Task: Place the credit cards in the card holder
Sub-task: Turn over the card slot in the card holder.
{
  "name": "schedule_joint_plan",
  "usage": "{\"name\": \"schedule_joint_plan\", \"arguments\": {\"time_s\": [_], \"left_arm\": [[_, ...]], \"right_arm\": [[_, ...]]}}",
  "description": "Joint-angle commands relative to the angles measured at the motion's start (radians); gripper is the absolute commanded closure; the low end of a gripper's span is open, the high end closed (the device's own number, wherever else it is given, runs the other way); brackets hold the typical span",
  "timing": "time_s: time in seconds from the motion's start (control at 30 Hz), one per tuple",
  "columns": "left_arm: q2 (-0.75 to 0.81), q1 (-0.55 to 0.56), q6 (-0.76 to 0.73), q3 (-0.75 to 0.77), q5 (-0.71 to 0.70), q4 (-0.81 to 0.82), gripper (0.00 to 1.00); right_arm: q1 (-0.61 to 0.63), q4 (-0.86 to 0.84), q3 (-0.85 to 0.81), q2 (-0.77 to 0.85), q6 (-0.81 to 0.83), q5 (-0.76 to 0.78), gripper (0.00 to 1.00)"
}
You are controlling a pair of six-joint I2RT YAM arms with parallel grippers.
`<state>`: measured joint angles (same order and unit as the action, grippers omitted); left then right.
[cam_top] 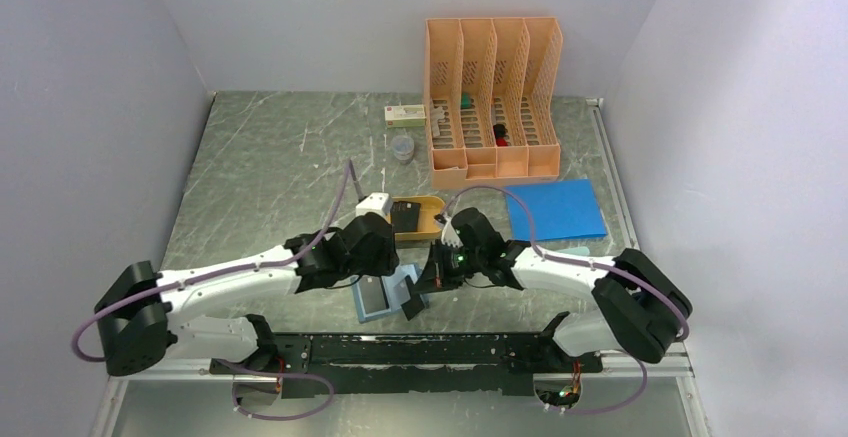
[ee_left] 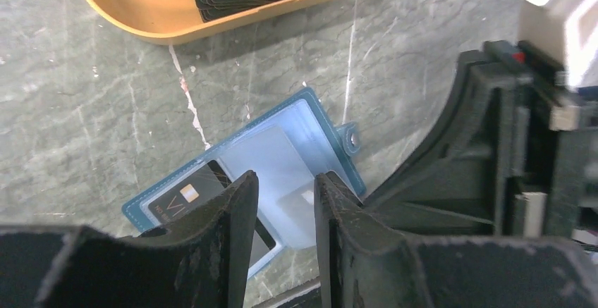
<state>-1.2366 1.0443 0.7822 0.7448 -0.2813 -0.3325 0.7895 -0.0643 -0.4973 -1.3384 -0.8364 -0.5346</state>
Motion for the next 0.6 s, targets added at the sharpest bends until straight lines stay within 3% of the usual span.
{"name": "schedule_joint_plan", "arguments": {"time_s": [0.0, 0.3, 0.57], "left_arm": [[0.102, -0.005, 0.023, -0.004, -0.048, -0.077, 0.60], [0.307, -0.008, 0.087, -0.175, -0.041, 0.002, 0.61], [0.232, -0.010, 0.133, -0.262, -0.065, 0.056, 0.65]], "right_arm": [[0.029, -0.038, -0.050, -0.040, 0.010, -0.005, 1.00], [0.110, -0.033, -0.192, -0.231, 0.042, 0.031, 1.00], [0.126, 0.016, -0.233, -0.268, 0.069, 0.079, 1.00]]}}
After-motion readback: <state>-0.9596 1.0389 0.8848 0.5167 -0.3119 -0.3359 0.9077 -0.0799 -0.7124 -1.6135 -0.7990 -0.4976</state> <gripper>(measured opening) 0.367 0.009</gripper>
